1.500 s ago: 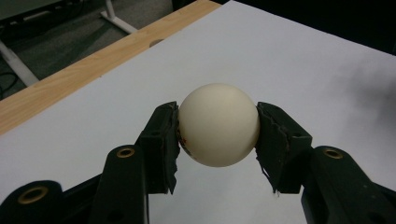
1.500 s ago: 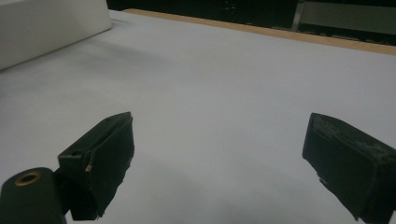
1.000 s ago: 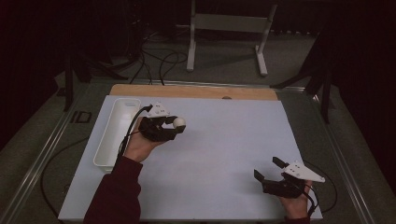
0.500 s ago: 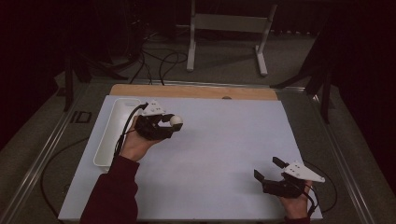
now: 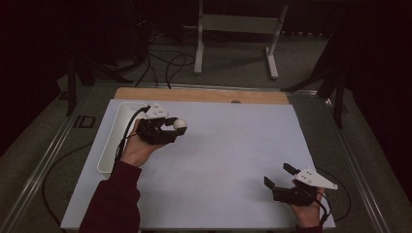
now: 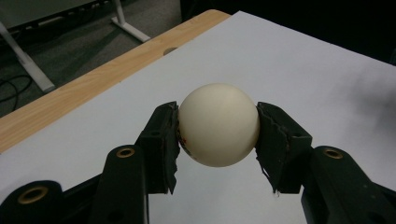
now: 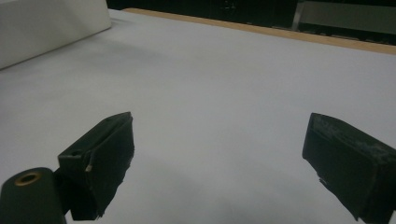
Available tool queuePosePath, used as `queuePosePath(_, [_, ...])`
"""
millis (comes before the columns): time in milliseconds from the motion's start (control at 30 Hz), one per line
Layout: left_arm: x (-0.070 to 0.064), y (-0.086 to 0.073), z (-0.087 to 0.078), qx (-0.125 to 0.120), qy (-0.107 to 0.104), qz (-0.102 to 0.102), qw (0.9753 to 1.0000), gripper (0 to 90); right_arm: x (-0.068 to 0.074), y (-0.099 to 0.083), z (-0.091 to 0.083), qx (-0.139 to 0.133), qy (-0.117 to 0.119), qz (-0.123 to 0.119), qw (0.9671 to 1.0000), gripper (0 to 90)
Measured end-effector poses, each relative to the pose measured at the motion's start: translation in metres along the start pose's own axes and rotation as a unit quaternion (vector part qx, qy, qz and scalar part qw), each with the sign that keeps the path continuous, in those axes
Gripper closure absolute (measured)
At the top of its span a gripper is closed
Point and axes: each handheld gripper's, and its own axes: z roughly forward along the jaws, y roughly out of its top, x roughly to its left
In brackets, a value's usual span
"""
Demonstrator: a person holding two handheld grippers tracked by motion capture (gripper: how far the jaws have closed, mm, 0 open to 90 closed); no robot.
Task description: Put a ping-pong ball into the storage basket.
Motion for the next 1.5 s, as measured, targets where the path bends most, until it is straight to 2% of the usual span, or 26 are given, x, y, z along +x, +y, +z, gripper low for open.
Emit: queuePosePath(1500, [0.014, -0.008, -0.027, -0.014, -0.006, 0.007, 0.9999, 51.8, -0.001, -0.001, 0.000, -0.001, -0.002, 0.002, 1.0000, 9.0])
